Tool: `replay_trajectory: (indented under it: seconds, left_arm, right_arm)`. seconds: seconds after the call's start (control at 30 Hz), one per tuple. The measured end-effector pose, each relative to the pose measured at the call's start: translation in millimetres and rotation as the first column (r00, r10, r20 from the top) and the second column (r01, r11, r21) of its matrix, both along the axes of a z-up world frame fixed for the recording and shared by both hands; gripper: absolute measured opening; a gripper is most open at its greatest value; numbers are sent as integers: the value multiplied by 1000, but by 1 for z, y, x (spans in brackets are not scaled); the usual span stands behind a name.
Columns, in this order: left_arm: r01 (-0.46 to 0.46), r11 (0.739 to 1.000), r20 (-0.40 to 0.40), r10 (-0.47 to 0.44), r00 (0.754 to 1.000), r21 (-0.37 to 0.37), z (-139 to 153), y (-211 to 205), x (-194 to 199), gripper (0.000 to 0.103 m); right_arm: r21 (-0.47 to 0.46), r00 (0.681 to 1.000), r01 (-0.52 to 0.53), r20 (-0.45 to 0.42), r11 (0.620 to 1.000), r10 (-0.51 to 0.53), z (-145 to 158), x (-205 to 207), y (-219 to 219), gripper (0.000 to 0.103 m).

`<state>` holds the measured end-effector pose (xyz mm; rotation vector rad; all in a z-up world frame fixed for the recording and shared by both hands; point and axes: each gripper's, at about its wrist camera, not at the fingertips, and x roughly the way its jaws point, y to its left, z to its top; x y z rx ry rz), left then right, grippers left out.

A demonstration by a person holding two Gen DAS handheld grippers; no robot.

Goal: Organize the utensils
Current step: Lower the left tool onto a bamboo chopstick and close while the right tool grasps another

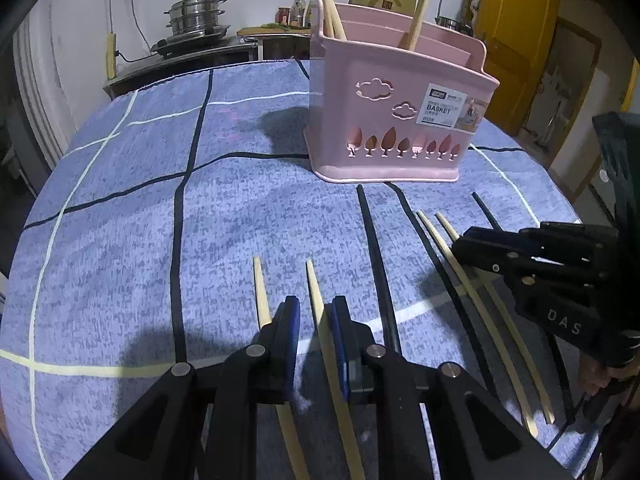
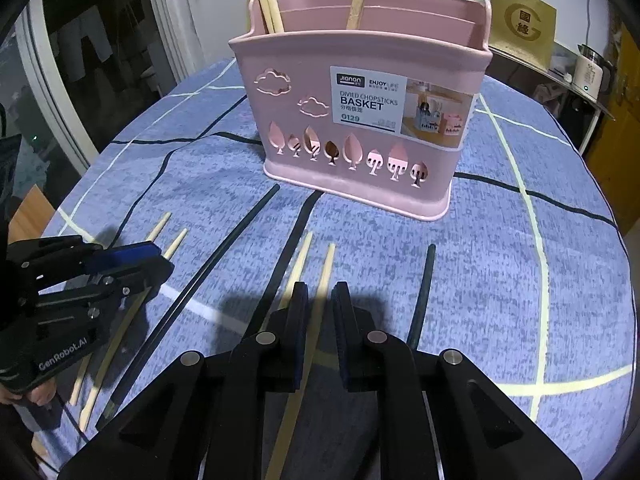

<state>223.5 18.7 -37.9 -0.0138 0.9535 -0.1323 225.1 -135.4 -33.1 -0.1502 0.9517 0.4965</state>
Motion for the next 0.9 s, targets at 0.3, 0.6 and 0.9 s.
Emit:
replay_trajectory:
  seconds: [0.3,0.6,0.9]
  left_arm:
    - [21,999,-20,-20,1000,49,1,-8,11,16]
    - [3,1000,-29,-3,1000,-4,3,-4,13,7]
    - [5,999,41,-3,999,-42,32,-3,1,6]
  right_arm:
    - [-5,1000,6,-30,1000,-6,0,15,6,13]
    - [14,999,18,-29,1000,-17,2,17,4,7]
    - [81,999,18,44,997,-22,39,5,-13,6]
